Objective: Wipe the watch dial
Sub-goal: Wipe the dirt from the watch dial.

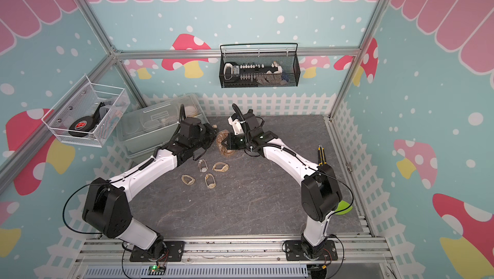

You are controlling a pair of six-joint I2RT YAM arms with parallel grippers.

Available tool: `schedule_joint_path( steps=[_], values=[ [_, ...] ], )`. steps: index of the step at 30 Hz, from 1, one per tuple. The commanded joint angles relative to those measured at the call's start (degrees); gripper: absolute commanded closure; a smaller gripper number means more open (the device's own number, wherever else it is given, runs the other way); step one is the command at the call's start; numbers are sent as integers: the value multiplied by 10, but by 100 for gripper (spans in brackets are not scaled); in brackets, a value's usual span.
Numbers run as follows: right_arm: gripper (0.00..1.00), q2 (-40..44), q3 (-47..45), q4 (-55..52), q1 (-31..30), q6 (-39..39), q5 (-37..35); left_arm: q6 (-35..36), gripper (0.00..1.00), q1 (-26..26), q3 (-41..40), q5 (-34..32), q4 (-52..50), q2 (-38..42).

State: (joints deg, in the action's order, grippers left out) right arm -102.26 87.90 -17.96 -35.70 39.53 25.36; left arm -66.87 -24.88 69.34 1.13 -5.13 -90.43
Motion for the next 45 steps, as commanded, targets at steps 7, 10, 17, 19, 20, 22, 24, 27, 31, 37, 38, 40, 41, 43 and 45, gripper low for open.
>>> schedule_joint_path(
  steps=[7, 10, 17, 19, 20, 22, 24, 27, 31, 37, 38, 40, 41, 43, 45],
  values=[
    [100, -61, 98, -11, -4, -10, -1, 12, 100, -2, 13, 21, 9, 3],
    [100, -92, 130, -25, -2, -18, -5, 17, 100, -3, 9, 28, 7, 7],
    [100, -123, 185, -46, 17, -22, -6, 36, 100, -5, -5, 66, 3, 20],
    [100, -131, 198, -52, 26, -22, -6, 39, 100, -5, -11, 88, 14, 21],
    [100, -134, 203, -55, 30, -22, -6, 42, 100, -5, -12, 101, 19, 21],
    [100, -137, 212, -60, 37, -25, -8, 50, 100, -5, -12, 120, 16, 21],
    [100, -139, 215, -65, 46, -26, -10, 53, 100, -4, -18, 130, 19, 27],
    [100, -131, 207, -71, 60, -28, -14, 32, 100, 9, -47, 131, 54, 49],
    [100, -99, 164, -68, 73, -36, -21, -54, 100, 45, -101, 149, 164, 61],
    [100, -25, 70, -48, 77, -38, -18, -99, 100, 60, -116, 166, 232, 54],
    [100, -12, 54, -44, 77, -37, -16, -103, 100, 61, -119, 165, 238, 54],
    [100, 11, 26, -39, 74, -34, -14, -122, 100, 62, -135, 160, 268, 53],
    [100, 23, 13, -37, 72, -34, -13, -135, 100, 64, -146, 159, 291, 51],
    [100, 44, -6, -38, 66, -35, -12, -157, 100, 66, -162, 156, 323, 43],
    [100, 61, -19, -43, 58, -38, -15, -165, 100, 66, -166, 159, 341, 34]
  ],
)
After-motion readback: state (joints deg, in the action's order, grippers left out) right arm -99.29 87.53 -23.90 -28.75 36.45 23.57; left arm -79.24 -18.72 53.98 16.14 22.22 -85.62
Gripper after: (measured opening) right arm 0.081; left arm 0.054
